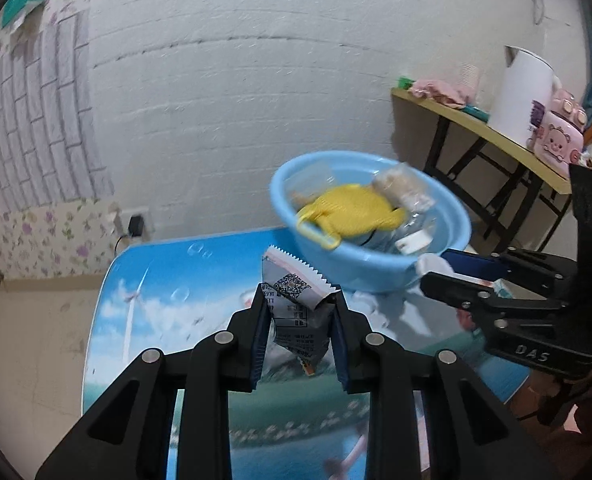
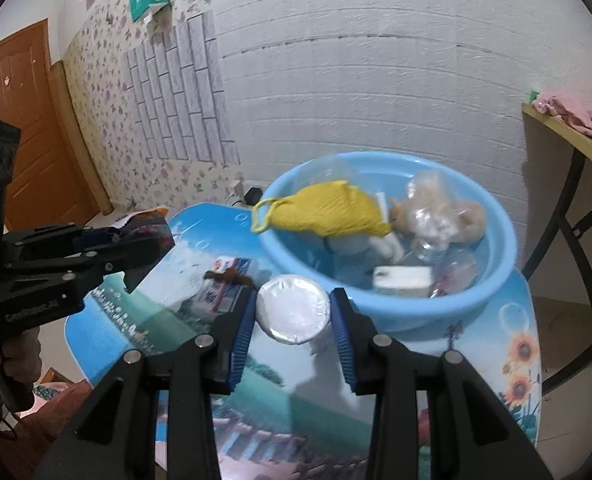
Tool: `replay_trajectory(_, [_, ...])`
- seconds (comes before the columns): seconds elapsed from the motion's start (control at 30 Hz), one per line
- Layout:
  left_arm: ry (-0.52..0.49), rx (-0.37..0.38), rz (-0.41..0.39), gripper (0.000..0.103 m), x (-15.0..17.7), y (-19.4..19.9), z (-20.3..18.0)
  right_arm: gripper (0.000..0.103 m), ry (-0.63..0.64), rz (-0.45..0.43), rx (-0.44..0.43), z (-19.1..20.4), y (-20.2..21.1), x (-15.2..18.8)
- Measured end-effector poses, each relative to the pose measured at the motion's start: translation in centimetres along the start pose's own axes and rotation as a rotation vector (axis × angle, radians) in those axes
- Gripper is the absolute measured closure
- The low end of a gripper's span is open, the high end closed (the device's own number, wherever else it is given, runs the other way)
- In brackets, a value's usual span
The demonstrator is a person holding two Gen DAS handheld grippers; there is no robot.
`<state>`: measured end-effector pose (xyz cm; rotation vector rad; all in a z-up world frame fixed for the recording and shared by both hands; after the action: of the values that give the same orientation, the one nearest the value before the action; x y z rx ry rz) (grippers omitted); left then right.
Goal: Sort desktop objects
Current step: 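Carry the grey packet and white lid over the blue basin with both grippers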
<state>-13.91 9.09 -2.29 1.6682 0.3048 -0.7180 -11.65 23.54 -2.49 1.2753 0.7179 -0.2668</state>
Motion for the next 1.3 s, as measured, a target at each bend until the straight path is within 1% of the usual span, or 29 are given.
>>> replay_trajectory(0.1, [-0.039, 0.020, -0.002, 0.077, -1.4, -0.7, -1.9, 0.066, -0.017, -0.016, 0.014, -1.6, -0.1, -0.5])
replay_trajectory(0.3, [-0.095, 0.054, 0.008, 0.077, -3.7, -2.7, -4.8, 0.066, -0.079, -0.012, 0.039, -5.2, -1.6, -1.7])
replay_trajectory(0.53, [-0.133, 0.071, 0.025, 0.077, -5.9, -5.1, -7.0, 0.066, -0.092, -0.008, 0.059, -7.2, -2.5, -2.1])
replay_trajectory(0.63, [-0.143, 0.076, 0.041, 0.076, -6.2, -6.2, -7.7, 0.066, -0.092, 0.011, 0.054, -7.7, -3.2, -2.0])
replay_trajectory(0.67, [-0.143, 0.080, 0.048, 0.076, -6.2, -6.6, -7.9, 0.066, -0.088, 0.002, 0.050, -7.8, -3.3, -2.0])
replay_trajectory(0.73, [-0.143, 0.086, 0.062, 0.070, -6.1, -7.0, -8.1, 0.065, -0.081, -0.005, 0.039, -7.6, -3.3, -1.9])
replay_trajectory(0.77, [-0.142, 0.085, 0.064, 0.065, -6.1, -7.0, -8.1, 0.065, -0.078, -0.006, 0.038, -7.6, -3.3, -1.9])
replay_trajectory(0.83, [-0.142, 0.080, 0.060, 0.061, -6.2, -7.0, -8.1, 0.064, -0.071, -0.006, 0.036, -7.5, -3.3, -1.9])
replay_trajectory(0.87, [-0.140, 0.076, 0.058, 0.057, -6.3, -6.9, -8.0, 0.064, -0.072, -0.008, 0.031, -7.5, -3.3, -1.8])
replay_trajectory(0.9, [-0.133, 0.072, 0.053, 0.049, -6.3, -6.7, -7.8, 0.064, -0.075, -0.009, 0.028, -7.6, -3.2, -1.8])
replay_trajectory(0.93, [-0.126, 0.072, 0.046, 0.046, -6.4, -6.5, -7.6, 0.063, -0.077, -0.010, 0.025, -7.6, -3.1, -1.7])
replay_trajectory(0.97, [-0.119, 0.073, 0.041, 0.043, -6.4, -6.4, -7.5, 0.057, -0.077, -0.012, 0.021, -7.5, -3.0, -1.7])
replay_trajectory(1.0, [-0.112, 0.078, 0.036, 0.042, -6.4, -6.1, -7.3, 0.047, -0.075, -0.016, 0.016, -7.4, -2.8, -1.7])
replay_trajectory(1.07, [-0.104, 0.078, 0.033, 0.041, -6.3, -5.8, -7.0, 0.039, -0.072, -0.021, 0.008, -7.1, -2.5, -1.6])
replay_trajectory(1.3, [-0.092, 0.062, 0.029, 0.041, -5.1, -4.8, -5.8, 0.039, -0.083, -0.028, 0.027, -7.0, -1.7, -1.2])
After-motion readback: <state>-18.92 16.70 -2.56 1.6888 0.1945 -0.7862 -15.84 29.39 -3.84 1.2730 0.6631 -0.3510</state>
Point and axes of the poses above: each gripper's, at about its wrist camera, not at the fingertips, and y roughly against the way its jaws point, z to its left, x to its underside, the point moved 9 cm from there along -y, roughly the way its jaws point, and after that the axes turned 13 degrees about z, right-handed, at the moved point
